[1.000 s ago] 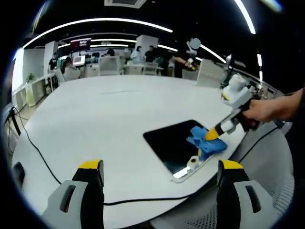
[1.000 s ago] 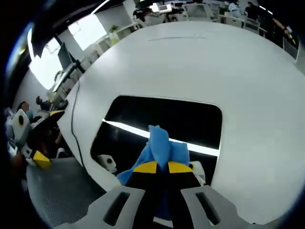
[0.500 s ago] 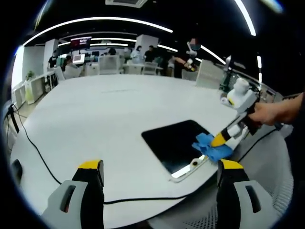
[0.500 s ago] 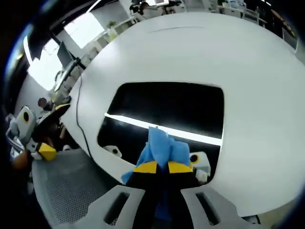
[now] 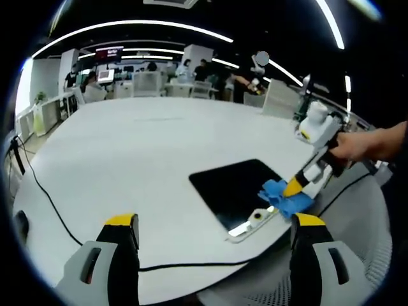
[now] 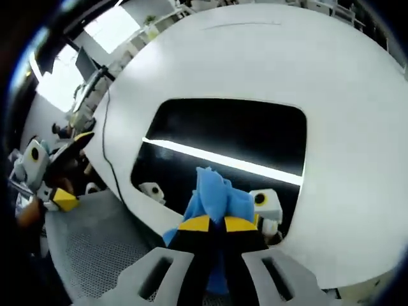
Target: Wipe the mirror surface with the cleaning cloth until all visible marks leave the cleaned area.
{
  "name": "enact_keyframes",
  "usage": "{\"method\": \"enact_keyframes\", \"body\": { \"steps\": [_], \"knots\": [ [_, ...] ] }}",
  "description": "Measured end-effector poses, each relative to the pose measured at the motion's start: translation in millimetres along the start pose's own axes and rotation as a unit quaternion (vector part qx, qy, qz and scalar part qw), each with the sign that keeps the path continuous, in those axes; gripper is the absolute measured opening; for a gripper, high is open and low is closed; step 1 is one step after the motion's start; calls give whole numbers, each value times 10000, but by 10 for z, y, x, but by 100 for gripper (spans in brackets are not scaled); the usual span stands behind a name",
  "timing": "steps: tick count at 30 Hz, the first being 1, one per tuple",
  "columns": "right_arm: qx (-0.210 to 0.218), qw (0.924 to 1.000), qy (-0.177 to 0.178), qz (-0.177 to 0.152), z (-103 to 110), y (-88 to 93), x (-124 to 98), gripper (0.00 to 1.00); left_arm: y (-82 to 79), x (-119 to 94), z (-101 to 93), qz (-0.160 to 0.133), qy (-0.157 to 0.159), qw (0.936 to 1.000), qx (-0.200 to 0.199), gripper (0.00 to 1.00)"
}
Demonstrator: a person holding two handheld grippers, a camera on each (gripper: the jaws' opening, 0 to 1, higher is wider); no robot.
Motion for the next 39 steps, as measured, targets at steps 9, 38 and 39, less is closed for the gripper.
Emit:
{"method": "enact_keyframes", "body": {
  "steps": [9,38,39],
  "knots": [
    [156,9998,-70,55,-20,1,-10,1,27,13,-11,84,69,9999,7,100],
    [566,9982,-98,-192,-272,146,-119,1,3,16,25,-98,-7,9995,-290,100],
    [553,9983,-63,-146,-302,172,-142,1,9,19,23,-82,11,9995,-313,100]
  ]
}}
Point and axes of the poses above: the point that each gripper's makers call its tool centre point, and the gripper's own axes: x roughly forward along the fingers, z roughly to its left, y roughly out of its underside, the point moved 4 cm from there along -x, roughly backward along the fingers, and after that the axes turned 10 degrees about -x, right-handed, at the moved point
